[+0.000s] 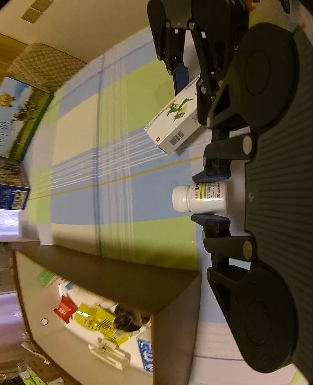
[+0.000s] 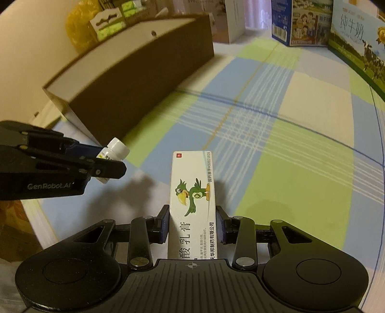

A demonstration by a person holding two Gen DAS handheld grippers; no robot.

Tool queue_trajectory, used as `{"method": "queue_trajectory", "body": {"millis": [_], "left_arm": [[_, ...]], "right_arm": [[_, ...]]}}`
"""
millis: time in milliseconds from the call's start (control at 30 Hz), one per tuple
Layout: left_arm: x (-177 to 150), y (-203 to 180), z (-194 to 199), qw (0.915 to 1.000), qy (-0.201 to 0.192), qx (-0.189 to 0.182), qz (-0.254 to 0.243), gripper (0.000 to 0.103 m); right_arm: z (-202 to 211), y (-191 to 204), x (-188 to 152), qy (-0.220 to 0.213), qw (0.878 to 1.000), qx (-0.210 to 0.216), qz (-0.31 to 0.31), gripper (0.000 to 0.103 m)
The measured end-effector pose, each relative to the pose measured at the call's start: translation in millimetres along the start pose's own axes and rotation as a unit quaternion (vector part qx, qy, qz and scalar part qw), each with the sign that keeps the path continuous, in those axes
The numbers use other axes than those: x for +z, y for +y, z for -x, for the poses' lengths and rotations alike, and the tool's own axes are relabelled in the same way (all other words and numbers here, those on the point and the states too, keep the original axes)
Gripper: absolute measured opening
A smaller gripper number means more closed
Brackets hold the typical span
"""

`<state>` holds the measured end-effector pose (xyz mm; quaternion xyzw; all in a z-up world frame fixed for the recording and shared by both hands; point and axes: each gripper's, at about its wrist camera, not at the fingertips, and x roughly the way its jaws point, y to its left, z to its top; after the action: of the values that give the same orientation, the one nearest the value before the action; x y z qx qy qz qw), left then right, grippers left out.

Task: Organize objects
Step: 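Carry the pill bottle and ointment carton over the brown box with both tools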

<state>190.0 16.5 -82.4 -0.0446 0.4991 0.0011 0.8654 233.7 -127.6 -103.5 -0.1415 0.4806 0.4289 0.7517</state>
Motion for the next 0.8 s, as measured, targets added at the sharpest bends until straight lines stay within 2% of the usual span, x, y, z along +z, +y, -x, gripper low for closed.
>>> {"method": "queue_trajectory", "body": {"millis": [300, 467, 800], "left_arm": [[10.9, 26.4, 53.6, 0.9981, -0.058, -0.008, 0.022, 0.022], [19.0, 50.1, 77.5, 0.9962, -0.081, 0.001, 0.032, 0.022], [36.6, 122.9, 99.8, 0.9908, -0.109, 0.052, 0.061, 0.022]], "right_arm": [[25.1, 37.5, 33.9, -0.040, 0.999, 0.032, -0.002, 0.035], [29.5, 61.5, 57.6, -0.062, 0.996, 0.061, -0.002, 0.035], [13.5, 107.5, 112.2, -0.092, 0.990, 0.102, -0.008, 0.035]]}}
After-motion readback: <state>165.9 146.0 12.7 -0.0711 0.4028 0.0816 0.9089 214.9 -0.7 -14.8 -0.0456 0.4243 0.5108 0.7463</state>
